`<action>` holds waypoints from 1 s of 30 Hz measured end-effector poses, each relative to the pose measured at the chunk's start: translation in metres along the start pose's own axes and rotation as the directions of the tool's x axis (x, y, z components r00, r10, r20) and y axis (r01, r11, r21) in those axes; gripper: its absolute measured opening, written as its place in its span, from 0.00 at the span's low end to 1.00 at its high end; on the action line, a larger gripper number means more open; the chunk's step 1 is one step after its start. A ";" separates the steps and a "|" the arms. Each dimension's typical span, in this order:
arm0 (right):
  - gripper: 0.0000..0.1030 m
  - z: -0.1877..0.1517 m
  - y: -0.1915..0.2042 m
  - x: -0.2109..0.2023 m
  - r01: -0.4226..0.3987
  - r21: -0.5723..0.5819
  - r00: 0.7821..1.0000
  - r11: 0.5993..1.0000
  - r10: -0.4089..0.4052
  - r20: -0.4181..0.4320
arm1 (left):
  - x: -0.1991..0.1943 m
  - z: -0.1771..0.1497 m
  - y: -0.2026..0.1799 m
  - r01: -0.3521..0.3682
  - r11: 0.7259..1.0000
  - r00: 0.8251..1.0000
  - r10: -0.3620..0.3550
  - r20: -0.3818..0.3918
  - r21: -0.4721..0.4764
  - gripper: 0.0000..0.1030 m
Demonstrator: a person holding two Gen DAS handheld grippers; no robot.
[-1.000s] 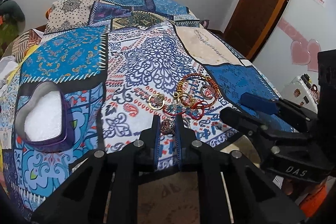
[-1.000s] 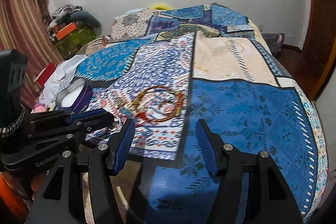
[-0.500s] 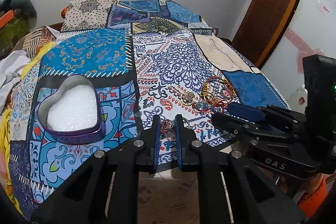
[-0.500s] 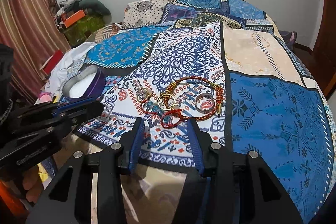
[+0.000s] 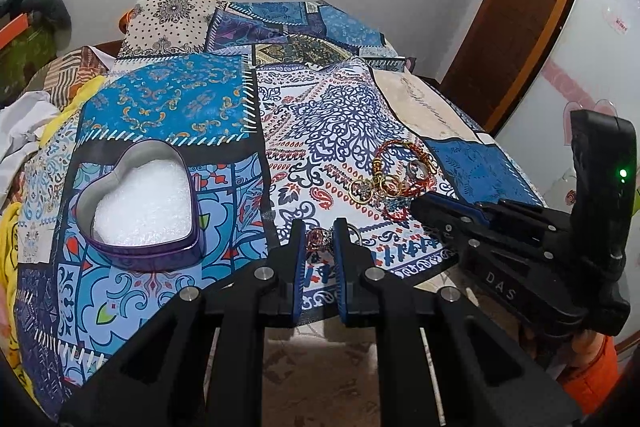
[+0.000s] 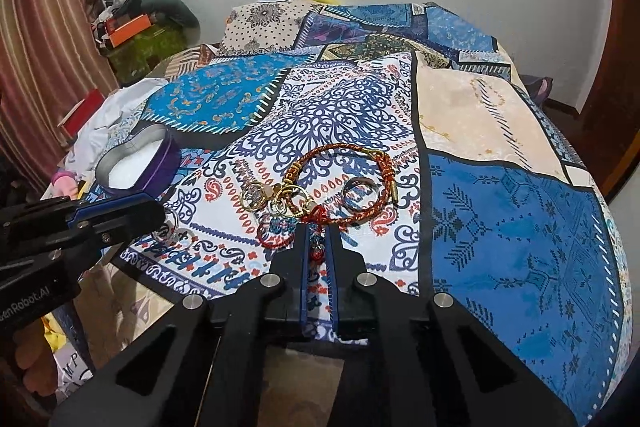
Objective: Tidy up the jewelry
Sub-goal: 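Carry the ring in the left gripper over the purple heart tin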
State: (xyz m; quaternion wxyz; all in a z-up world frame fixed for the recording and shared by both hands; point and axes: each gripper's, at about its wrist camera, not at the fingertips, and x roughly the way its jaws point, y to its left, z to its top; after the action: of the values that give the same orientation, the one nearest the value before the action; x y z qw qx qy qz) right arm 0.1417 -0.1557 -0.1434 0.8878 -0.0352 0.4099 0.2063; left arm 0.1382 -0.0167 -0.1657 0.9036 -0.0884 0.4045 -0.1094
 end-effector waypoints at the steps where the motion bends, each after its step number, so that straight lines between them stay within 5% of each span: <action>1: 0.06 -0.001 0.000 -0.002 -0.004 0.002 1.000 1.000 0.004 0.002 | -0.001 0.000 0.000 0.000 1.000 1.000 0.000 0.002 0.001 0.12; 30: 0.06 0.041 0.045 -0.066 -0.042 -0.068 0.978 0.997 0.055 0.201 | -0.081 0.016 0.025 -0.100 0.995 0.979 0.103 0.178 -0.027 0.12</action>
State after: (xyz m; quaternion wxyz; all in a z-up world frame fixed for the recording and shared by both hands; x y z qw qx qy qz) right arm 0.1150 -0.1269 -0.0625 0.9181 -0.0320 0.3113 0.2433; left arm 0.1011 0.0303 -0.1036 0.9400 -0.0851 0.3266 -0.0510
